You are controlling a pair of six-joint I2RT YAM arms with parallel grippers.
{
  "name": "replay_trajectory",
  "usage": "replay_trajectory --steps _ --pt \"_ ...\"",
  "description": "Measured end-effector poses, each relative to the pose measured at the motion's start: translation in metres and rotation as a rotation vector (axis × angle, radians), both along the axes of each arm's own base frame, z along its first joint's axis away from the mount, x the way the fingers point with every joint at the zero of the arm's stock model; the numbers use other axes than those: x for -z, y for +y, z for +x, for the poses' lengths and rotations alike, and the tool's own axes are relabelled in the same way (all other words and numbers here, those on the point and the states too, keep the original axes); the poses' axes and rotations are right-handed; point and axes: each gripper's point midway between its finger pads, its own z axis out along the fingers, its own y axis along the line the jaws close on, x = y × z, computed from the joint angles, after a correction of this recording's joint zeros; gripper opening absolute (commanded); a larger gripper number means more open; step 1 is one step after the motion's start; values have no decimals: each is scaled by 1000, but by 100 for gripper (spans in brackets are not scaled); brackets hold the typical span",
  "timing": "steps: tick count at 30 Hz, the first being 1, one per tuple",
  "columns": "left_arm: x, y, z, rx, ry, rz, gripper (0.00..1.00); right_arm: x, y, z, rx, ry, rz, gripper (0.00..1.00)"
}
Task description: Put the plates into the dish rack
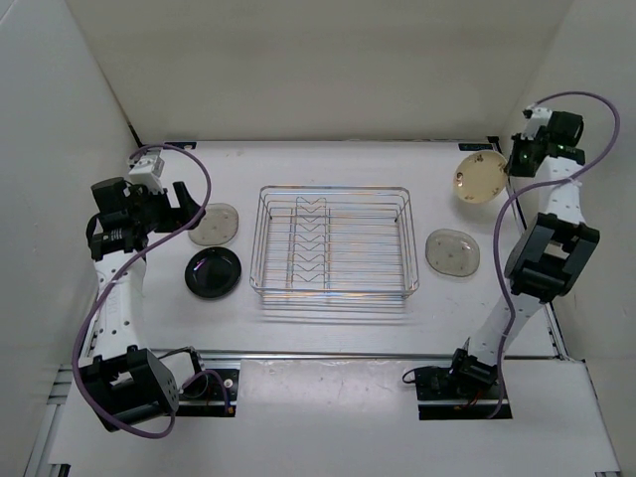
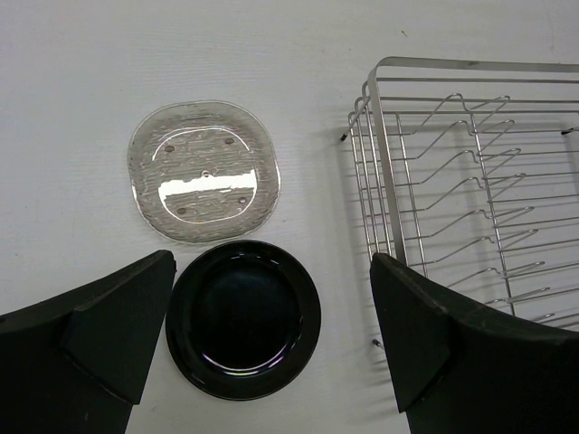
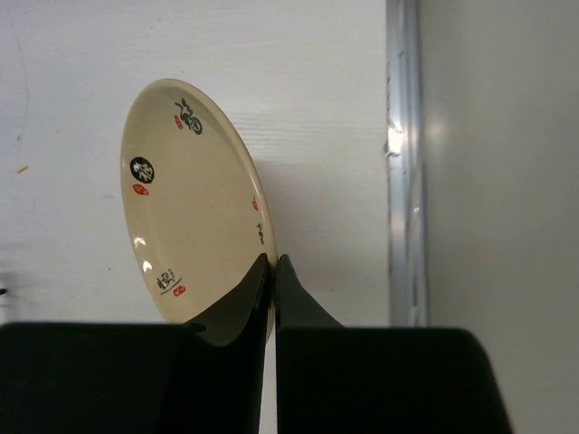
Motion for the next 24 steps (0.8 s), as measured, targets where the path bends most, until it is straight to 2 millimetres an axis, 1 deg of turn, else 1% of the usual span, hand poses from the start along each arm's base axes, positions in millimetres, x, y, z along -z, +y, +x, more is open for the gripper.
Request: replay_trajectory --steps 1,4,7,8,10,13,15,17,19,22,24 --pt "0 0 0 0 1 0 100 -13 4 0 -7 -16 -54 0" --pt "0 -1 0 6 -1 -4 100 -58 27 2 -48 -85 -229 0" --pt "0 -2 0 12 -2 -7 100 -117 64 4 -103 -206 -432 0" --pt "-1 -3 0 13 -2 -8 100 -137 80 3 -127 -262 -497 0" --pt "-1 -3 -1 14 -2 -9 100 -175 107 -2 -157 -361 -622 0" --pt "-1 -3 -1 16 -3 -9 100 -219 140 -12 -185 -490 -781 0" --pt "-1 -3 -1 16 -3 -9 100 -240 157 -16 -196 -554 -864 0" --pt "-1 -3 -1 16 -3 -9 100 -251 174 -20 -217 -595 -924 0" --pt "0 -3 -1 15 -2 -9 100 -250 191 -25 -253 -616 -970 0" --pt "-1 -4 -1 18 -3 -11 100 -237 222 -36 -345 -627 -1021 0" --pt "-1 -4 -1 19 -3 -11 100 -225 248 -41 -418 -634 -1036 0"
